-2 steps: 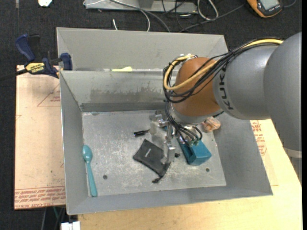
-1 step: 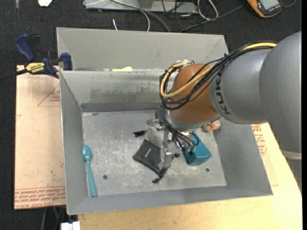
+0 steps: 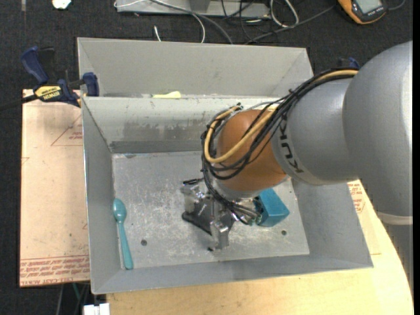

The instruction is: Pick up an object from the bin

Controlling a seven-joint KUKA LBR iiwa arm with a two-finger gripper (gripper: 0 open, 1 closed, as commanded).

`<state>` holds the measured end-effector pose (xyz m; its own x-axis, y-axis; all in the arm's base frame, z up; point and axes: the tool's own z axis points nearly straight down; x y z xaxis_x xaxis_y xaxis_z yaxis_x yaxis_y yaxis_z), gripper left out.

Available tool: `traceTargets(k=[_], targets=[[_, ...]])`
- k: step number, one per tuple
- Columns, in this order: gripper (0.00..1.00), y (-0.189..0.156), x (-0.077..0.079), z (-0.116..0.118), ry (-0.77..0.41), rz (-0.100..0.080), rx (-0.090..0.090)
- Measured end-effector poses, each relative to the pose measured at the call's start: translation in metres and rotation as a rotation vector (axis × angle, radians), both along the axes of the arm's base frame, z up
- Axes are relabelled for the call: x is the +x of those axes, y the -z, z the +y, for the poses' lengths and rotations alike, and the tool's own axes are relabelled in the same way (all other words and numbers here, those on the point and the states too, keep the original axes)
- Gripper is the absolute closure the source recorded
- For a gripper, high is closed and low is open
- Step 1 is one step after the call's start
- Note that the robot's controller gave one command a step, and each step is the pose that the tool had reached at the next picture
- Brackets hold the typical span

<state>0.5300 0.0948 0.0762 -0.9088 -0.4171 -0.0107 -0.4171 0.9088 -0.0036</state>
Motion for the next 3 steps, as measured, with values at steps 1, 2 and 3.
traceTargets(k=[1, 2, 3], targets=[[0.00, 0.003, 0.011, 0.004, -0.121, 0.003, 0.001], [0.00, 0.005, -0.001, -0.001, -0.082, 0.003, 0.002], [1.00, 0.005, 0.027, -0.014, -0.015, -0.002, 0.003]])
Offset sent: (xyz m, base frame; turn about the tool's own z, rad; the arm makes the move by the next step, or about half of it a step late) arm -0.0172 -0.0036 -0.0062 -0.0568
